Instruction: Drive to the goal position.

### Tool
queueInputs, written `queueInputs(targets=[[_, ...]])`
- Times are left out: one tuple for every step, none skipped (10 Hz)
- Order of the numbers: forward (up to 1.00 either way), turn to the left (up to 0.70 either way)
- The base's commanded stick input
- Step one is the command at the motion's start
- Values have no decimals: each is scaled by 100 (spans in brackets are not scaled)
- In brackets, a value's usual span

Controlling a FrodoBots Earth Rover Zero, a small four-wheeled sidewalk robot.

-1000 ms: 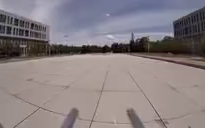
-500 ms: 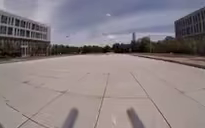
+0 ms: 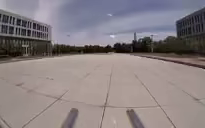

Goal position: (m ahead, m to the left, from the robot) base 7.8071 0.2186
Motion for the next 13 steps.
queueInputs(targets=[[50,0],[50,0],[50,0],[50,0],[50,0],[50,0],[50,0],[50,0],[50,0],[50,0],[50,0],[50,0],[50,0]])
